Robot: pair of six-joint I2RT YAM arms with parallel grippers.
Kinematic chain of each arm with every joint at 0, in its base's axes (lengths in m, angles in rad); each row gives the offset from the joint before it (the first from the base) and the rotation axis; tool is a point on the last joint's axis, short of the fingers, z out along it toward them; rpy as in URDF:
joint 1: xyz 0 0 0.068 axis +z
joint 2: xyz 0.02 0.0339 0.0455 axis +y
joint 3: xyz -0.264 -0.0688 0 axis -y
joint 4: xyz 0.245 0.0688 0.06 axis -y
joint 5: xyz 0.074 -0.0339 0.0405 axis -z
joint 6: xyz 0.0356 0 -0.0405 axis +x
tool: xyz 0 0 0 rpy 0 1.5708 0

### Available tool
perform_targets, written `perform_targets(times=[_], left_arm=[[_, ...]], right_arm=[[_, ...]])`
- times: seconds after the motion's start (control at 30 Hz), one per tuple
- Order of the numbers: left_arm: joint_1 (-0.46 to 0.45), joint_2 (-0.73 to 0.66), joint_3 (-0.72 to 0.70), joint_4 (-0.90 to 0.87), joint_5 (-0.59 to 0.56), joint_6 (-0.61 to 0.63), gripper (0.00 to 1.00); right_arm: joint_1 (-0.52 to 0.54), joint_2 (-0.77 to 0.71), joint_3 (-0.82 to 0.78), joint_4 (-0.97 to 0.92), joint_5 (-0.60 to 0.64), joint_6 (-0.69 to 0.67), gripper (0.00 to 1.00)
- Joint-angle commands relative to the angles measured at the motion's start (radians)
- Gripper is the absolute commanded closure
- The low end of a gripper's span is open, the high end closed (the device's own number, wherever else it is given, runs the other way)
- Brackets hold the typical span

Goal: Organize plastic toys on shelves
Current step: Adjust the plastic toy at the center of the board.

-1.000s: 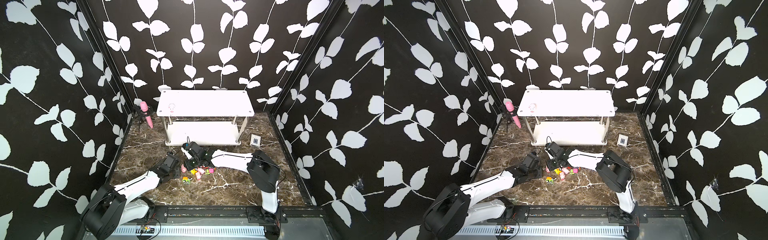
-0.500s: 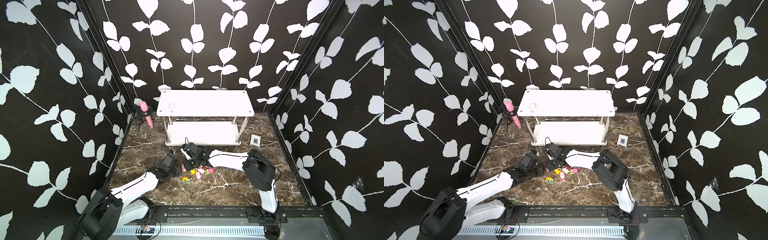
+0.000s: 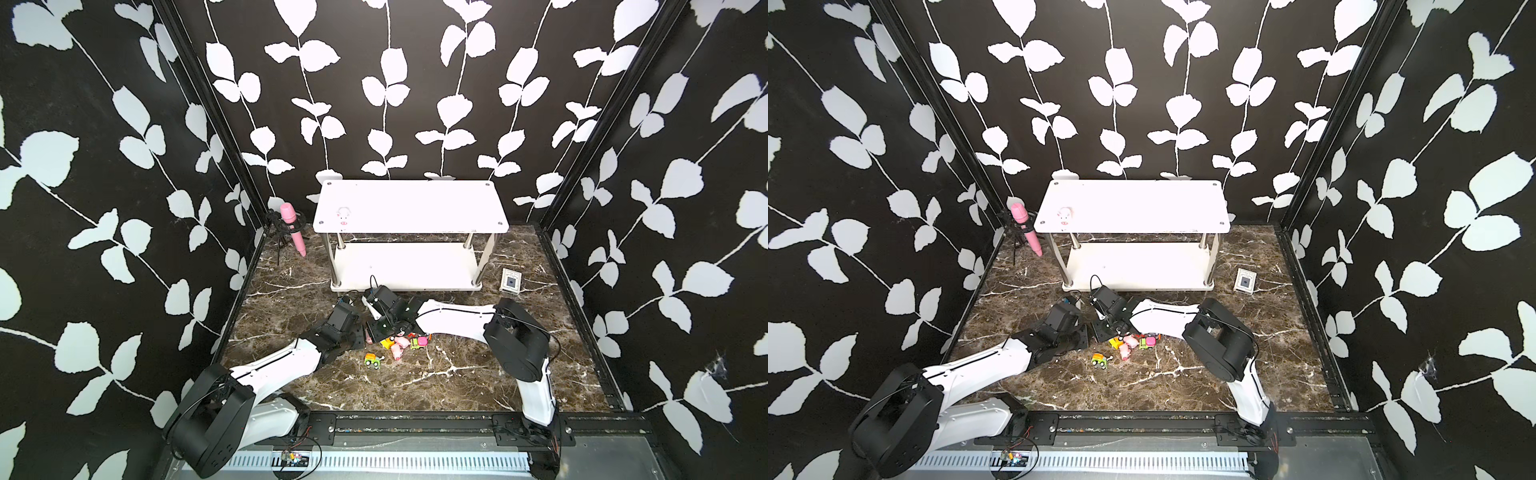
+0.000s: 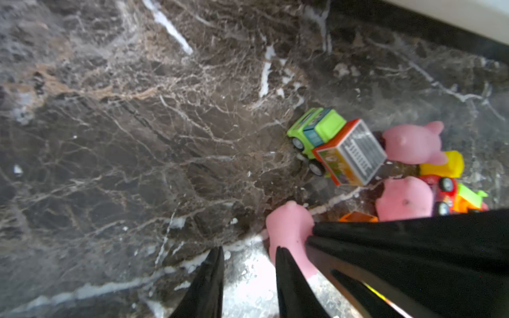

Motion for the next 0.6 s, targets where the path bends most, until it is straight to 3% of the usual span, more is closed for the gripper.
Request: perform_targets(times=[0.0, 0.17, 0.43, 0.57], left_arm=[[0.001, -0.048, 0.007, 0.007, 0.016, 0.027, 0.65], [0.001, -0.035, -0.008, 0.074, 0.051, 0.048, 0.6], [0.001, 0.059, 0.007, 0.116, 0.047, 0.029, 0.75], [0.001, 0.075, -0.002, 0.149, 0.067, 0.018, 0.76]], right_arm=[[0.008, 0.024, 0.015, 0.017, 0.004, 0.018, 0.93], [0.008, 0.026, 0.01, 0.023, 0.005, 0.027, 0.94], [0.008, 0.029, 0.007, 0.023, 0.011, 0.031, 0.96], [0.008, 0.027, 0.005, 0.022, 0.01, 0.031, 0.97]])
